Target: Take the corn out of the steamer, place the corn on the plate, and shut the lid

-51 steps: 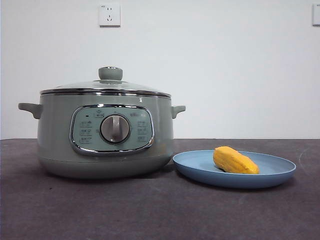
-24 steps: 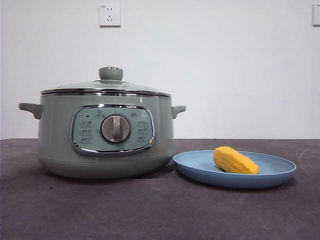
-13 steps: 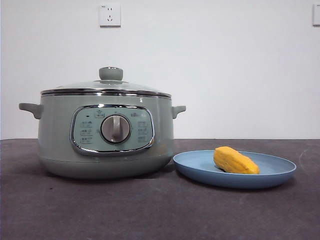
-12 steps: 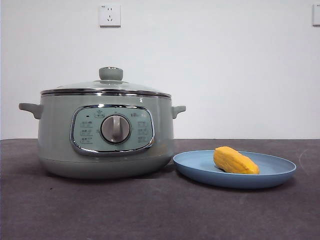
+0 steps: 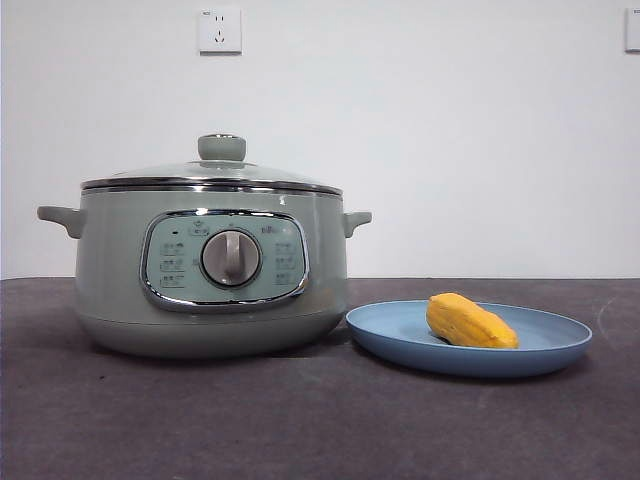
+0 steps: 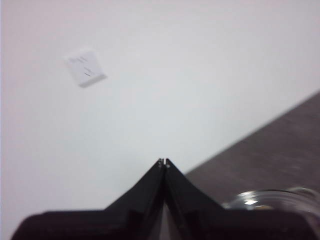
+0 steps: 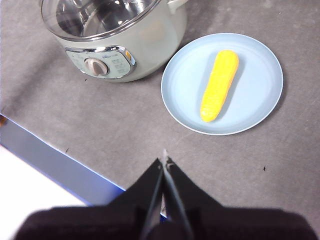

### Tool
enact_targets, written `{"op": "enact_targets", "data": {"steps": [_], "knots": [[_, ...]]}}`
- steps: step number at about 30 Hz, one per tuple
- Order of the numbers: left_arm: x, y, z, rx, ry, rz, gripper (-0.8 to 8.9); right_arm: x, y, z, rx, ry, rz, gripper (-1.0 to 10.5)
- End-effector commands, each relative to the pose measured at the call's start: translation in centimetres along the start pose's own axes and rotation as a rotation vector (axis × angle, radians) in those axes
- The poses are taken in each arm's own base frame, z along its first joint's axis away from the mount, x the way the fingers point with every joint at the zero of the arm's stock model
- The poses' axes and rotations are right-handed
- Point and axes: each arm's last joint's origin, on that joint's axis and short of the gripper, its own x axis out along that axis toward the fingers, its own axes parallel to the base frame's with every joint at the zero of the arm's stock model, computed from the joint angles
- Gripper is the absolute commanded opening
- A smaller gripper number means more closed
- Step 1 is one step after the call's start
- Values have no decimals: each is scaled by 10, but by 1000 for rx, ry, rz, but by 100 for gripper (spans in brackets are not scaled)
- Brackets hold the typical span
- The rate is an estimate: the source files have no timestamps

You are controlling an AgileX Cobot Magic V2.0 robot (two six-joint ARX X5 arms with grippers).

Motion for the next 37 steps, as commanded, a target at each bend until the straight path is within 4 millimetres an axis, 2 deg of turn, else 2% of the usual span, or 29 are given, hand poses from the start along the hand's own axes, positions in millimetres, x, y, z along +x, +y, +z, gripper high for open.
{"op": "enact_targets", "data": {"steps": [1, 10, 12, 17, 23, 28, 33, 37], "knots": [[-2, -11, -37, 11, 15, 48, -3, 1, 0, 0, 0, 1, 1, 0], [-20, -57, -157, -96, 155, 184, -4, 1, 0, 0, 0, 1, 1, 0], [-23, -67, -180, -121, 165, 186, -4, 1, 0, 0, 0, 1, 1, 0], [-26, -83, -221, -159, 191, 191, -4, 1, 0, 0, 0, 1, 1, 0], [-28, -96, -253, -215, 224, 186, -3, 1, 0, 0, 0, 1, 0, 0], [-29, -103, -273, -252, 237, 185, -4, 1, 0, 0, 0, 1, 1, 0], [-31, -108, -284, -304, 271, 182, -4, 1, 0, 0, 0, 1, 1, 0], [-31, -108, -284, -337, 270, 183, -3, 1, 0, 0, 0, 1, 1, 0]]}}
